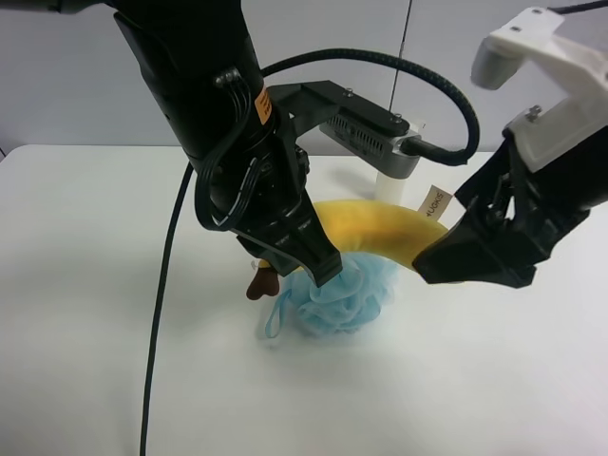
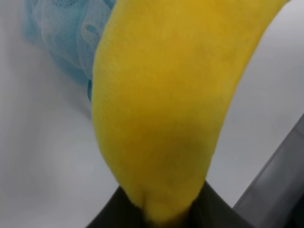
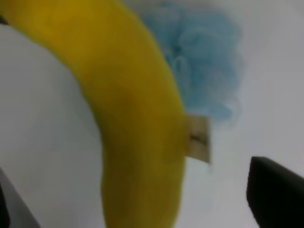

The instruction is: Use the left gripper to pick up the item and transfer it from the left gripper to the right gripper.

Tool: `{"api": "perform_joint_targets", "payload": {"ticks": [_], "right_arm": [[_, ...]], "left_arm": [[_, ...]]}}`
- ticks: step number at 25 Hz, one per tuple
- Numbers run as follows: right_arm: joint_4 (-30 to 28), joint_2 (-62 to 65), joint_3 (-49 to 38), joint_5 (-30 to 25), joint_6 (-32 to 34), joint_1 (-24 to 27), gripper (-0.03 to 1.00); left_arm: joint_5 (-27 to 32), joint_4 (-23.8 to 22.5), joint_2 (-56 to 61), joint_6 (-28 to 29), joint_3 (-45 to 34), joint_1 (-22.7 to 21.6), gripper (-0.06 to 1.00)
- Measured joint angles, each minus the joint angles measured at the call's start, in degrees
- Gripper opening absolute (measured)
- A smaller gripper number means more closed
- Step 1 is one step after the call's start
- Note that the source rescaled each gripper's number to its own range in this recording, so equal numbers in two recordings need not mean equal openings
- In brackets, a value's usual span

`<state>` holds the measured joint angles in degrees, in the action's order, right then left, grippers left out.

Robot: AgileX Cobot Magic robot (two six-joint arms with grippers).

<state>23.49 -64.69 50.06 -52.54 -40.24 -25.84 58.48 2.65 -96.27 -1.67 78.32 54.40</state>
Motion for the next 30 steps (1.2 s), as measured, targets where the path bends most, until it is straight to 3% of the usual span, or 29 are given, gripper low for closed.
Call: {"api": "perform_joint_targets", "payload": {"ticks": [13, 17, 20, 22, 23, 24, 28, 30], "right_arm": [[-4.10, -6.32, 0.00, 4.31, -0.52, -1.76, 0.98], [-4.45, -6.32, 0.00, 3.59, -0.52, -1.76, 0.75], [-4.56, -6.32, 0.00, 2.21, -0.47, -1.76, 0.42], [-4.51, -6.32, 0.00, 1.95, -0.47, -1.76, 0.12], [-4.51, -6.32, 0.00, 1.95, -0.47, -1.76, 0.05], [-4.51, -6.32, 0.00, 1.93, -0.47, -1.76, 0.00], [-4.51, -6.32, 0.00, 1.86, -0.47, -1.76, 0.00], [-4.51, -6.32, 0.00, 1.81, -0.47, -1.76, 0.00]], "left_arm": [[0.59, -0.05, 0.00, 0.00, 0.00, 0.00, 0.00], [0.59, -0.05, 0.00, 0.00, 0.00, 0.00, 0.00], [0.59, -0.05, 0.00, 0.00, 0.00, 0.00, 0.00], [0.59, -0.05, 0.00, 0.00, 0.00, 0.00, 0.00], [0.54, -0.01, 0.00, 0.00, 0.00, 0.00, 0.00], [0.54, -0.01, 0.00, 0.00, 0.00, 0.00, 0.00], [0.41, -0.08, 0.00, 0.00, 0.00, 0.00, 0.00], [0.16, -0.66, 0.00, -0.11, 0.00, 0.00, 0.07]]}}
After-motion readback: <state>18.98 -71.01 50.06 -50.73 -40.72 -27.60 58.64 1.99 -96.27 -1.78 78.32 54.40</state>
